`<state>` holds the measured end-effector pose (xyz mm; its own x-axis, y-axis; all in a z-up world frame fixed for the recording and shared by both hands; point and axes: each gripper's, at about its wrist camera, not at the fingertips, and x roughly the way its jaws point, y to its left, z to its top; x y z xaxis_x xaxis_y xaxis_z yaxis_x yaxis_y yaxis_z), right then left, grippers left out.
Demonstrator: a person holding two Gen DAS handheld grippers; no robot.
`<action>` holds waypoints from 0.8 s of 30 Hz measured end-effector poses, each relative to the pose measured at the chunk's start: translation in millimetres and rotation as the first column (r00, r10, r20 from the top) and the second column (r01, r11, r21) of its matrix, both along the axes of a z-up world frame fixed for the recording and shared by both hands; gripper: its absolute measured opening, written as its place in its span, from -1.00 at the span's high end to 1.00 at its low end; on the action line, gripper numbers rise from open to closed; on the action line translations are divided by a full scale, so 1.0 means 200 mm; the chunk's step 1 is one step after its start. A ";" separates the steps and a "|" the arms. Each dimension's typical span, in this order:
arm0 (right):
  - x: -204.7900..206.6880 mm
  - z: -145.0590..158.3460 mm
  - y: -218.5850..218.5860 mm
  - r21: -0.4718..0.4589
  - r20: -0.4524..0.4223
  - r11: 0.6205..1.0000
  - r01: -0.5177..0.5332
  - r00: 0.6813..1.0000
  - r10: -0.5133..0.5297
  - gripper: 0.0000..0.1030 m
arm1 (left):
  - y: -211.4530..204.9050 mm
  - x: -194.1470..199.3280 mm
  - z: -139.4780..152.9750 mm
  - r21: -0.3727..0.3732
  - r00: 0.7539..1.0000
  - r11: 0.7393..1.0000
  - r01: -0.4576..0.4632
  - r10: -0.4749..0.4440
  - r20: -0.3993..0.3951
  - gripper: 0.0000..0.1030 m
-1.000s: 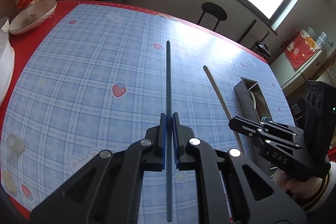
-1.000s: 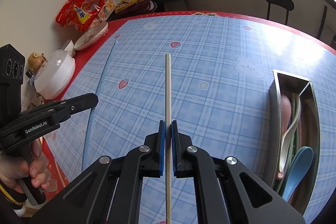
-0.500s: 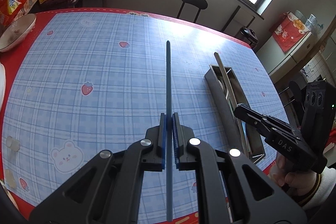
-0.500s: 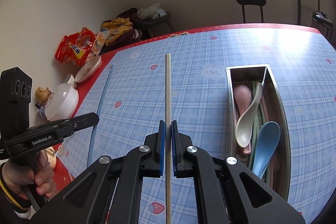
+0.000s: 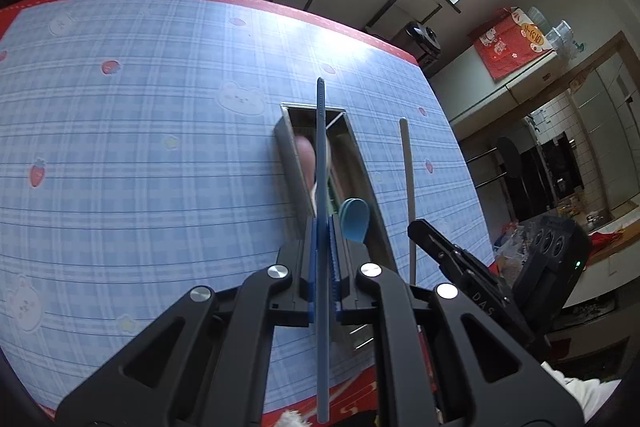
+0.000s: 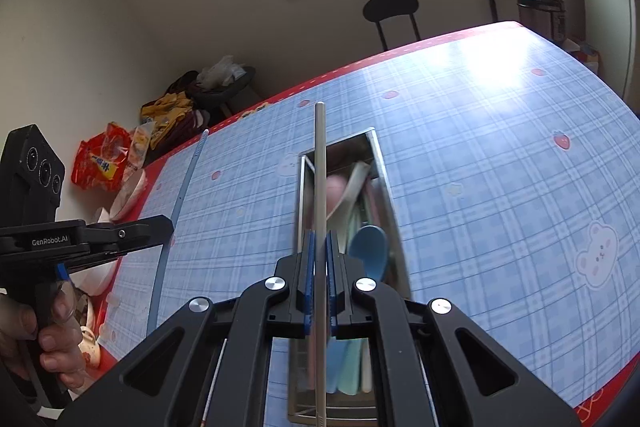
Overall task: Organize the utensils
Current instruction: 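Lift the blue and beige chopsticks and carry both over the tray, then lower the blue and beige chopsticks into the tray and open both tools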
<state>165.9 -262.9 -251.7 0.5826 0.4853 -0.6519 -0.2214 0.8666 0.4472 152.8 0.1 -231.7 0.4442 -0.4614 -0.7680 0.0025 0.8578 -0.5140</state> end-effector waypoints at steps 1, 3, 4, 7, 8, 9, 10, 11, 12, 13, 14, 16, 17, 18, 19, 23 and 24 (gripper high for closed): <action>0.01 -0.01 -0.03 0.000 -0.005 1.000 0.014 1.000 -0.014 0.88 | -0.03 0.04 -0.02 -0.015 1.000 1.000 0.002 -0.002 -0.018 0.81; 0.02 -0.03 -0.07 -0.001 -0.012 0.999 0.034 0.999 -0.034 0.88 | -0.10 0.10 -0.06 -0.033 0.999 0.999 0.011 -0.012 -0.046 0.81; 0.02 -0.03 -0.08 -0.002 -0.014 0.999 0.037 0.999 -0.038 0.88 | -0.13 0.13 -0.09 -0.038 0.998 0.999 0.018 -0.020 -0.059 0.81; 0.04 -0.06 -0.08 -0.020 -0.017 0.999 0.032 0.999 -0.032 0.88 | -0.22 0.21 -0.17 -0.033 0.995 0.999 0.035 -0.038 -0.090 0.81; 0.04 -0.07 -0.07 -0.030 -0.016 0.999 0.025 1.000 -0.026 0.88 | -0.23 0.23 -0.20 -0.039 0.994 0.999 0.034 -0.038 -0.103 0.81; 0.05 -0.07 -0.06 -0.043 -0.015 0.999 0.013 1.000 -0.013 0.88 | -0.25 0.25 -0.23 -0.046 0.992 0.998 0.032 -0.037 -0.117 0.81; 0.06 -0.08 -0.03 -0.066 -0.013 0.998 -0.004 1.000 0.003 0.88 | -0.27 0.27 -0.25 -0.053 0.991 0.998 0.032 -0.039 -0.126 0.81; 0.07 -0.09 0.00 -0.104 -0.008 0.994 -0.027 1.000 0.027 0.88 | -0.30 0.28 -0.27 -0.056 0.991 0.998 0.037 -0.044 -0.128 0.81; 0.08 -0.09 0.03 -0.143 0.000 0.988 -0.053 0.999 0.054 0.88 | -0.32 0.30 -0.28 -0.047 0.991 0.998 0.045 -0.050 -0.124 0.81; 0.08 -0.09 0.05 -0.176 0.011 0.982 -0.076 0.997 0.079 0.88 | -0.34 0.30 -0.29 -0.041 0.991 0.998 0.050 -0.055 -0.120 0.81; 0.09 -0.10 0.07 -0.195 0.015 0.976 -0.093 0.995 0.098 0.88 | -0.34 0.31 -0.31 -0.043 0.991 0.998 0.055 -0.059 -0.122 0.81; 0.11 -0.11 0.08 -0.189 0.001 0.976 -0.104 0.994 0.106 0.88 | -0.36 0.32 -0.34 -0.029 0.990 0.998 0.062 -0.065 -0.127 0.81; 0.12 -0.12 0.08 -0.186 -0.010 0.977 -0.103 0.995 0.102 0.88 | -0.37 0.32 -0.35 -0.021 0.990 0.998 0.065 -0.068 -0.127 0.81; 0.13 -0.14 0.08 -0.188 -0.022 0.977 -0.098 0.995 0.096 0.88 | -0.37 0.32 -0.37 -0.011 0.989 0.998 0.067 -0.068 -0.129 0.81; 0.14 -0.15 0.08 -0.190 -0.034 0.977 -0.094 0.995 0.089 0.88 | -0.38 0.33 -0.38 -0.005 0.989 0.998 0.067 -0.067 -0.131 0.81; 0.17 -0.21 0.08 -0.190 -0.076 0.978 -0.084 0.995 0.070 0.88 | -0.42 0.37 -0.42 0.005 0.987 0.997 0.079 -0.078 -0.139 0.81; 0.17 -0.22 0.08 -0.194 -0.085 0.977 -0.086 0.994 0.071 0.88 | -0.43 0.37 -0.43 0.004 0.986 0.997 0.083 -0.082 -0.142 0.81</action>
